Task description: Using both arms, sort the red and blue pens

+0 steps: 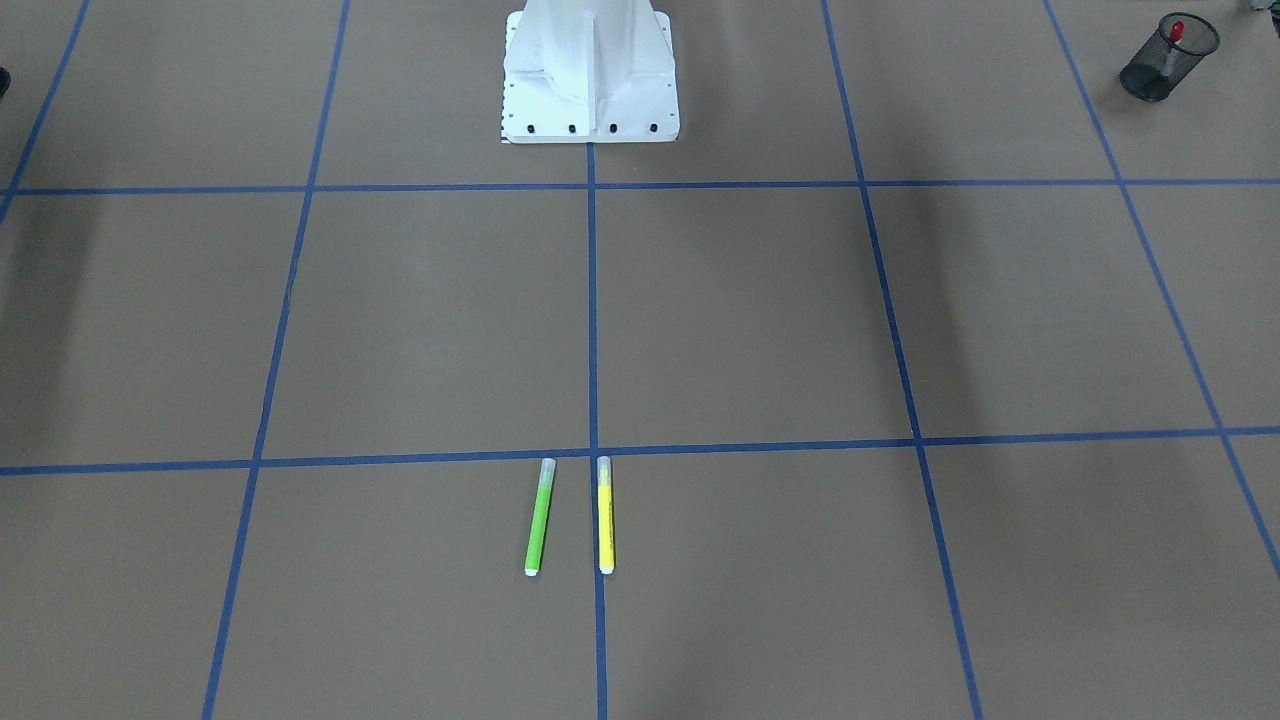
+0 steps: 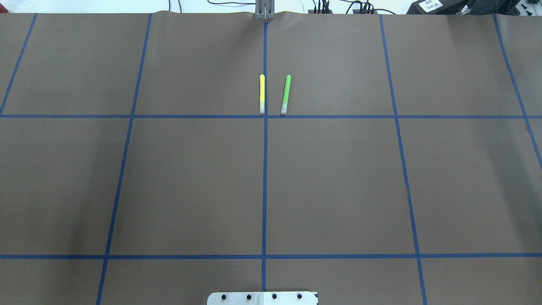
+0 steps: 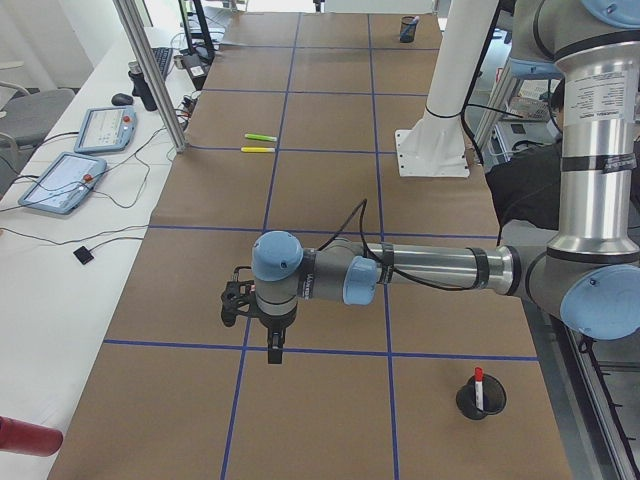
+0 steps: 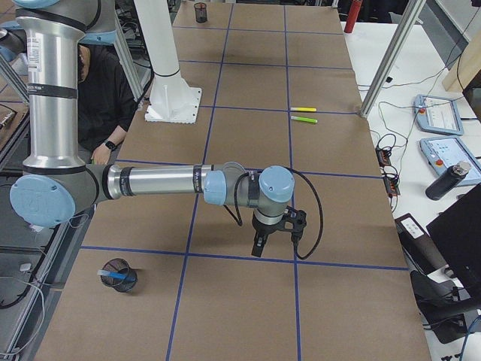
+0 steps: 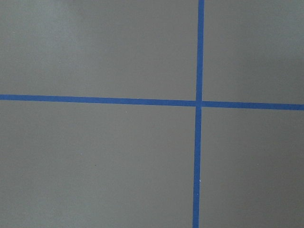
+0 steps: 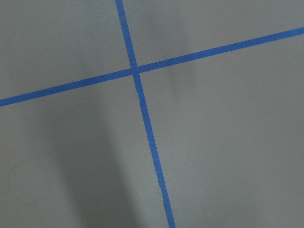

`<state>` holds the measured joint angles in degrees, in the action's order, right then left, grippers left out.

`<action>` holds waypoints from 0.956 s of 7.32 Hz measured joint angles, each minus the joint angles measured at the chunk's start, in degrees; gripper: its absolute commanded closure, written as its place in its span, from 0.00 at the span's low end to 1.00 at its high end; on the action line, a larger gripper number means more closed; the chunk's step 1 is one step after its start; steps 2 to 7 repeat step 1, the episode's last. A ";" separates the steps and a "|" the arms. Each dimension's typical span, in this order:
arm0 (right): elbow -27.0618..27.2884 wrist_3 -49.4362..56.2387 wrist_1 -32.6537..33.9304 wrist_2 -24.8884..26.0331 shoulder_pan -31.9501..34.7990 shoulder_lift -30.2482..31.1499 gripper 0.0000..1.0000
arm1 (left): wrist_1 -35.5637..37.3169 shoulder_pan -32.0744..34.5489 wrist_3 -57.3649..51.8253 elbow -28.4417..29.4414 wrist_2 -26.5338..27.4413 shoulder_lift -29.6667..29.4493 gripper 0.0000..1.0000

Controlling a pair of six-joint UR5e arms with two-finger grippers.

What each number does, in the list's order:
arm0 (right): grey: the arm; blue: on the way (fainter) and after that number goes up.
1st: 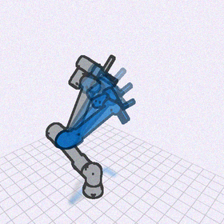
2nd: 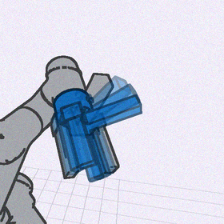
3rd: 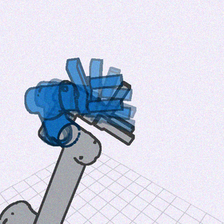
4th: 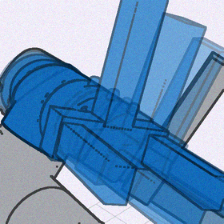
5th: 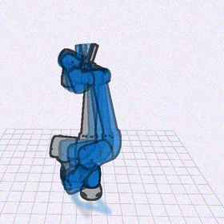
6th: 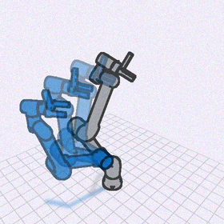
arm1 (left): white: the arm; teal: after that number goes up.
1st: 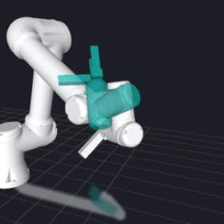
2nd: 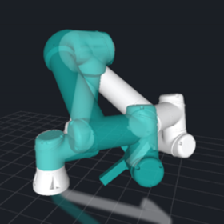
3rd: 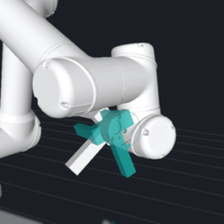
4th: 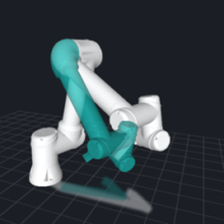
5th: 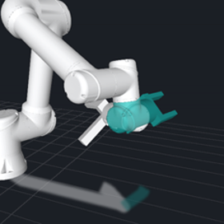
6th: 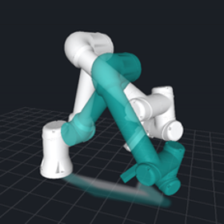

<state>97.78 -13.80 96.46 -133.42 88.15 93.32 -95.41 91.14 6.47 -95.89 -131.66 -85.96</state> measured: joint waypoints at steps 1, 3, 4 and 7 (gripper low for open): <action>-0.06 0.00 -0.03 -0.02 0.00 -0.06 0.01 | -0.02 0.00 -0.03 0.03 0.00 0.00 0.00; -0.06 0.00 -0.03 -0.02 0.00 -0.06 0.01 | -0.02 0.00 -0.03 0.03 0.00 0.00 0.00; -0.06 0.00 -0.03 -0.02 0.00 -0.06 0.01 | -0.02 0.00 -0.03 0.03 0.00 0.00 0.00; -0.06 0.00 -0.03 -0.02 0.00 -0.06 0.01 | -0.02 0.00 -0.03 0.03 0.00 0.00 0.00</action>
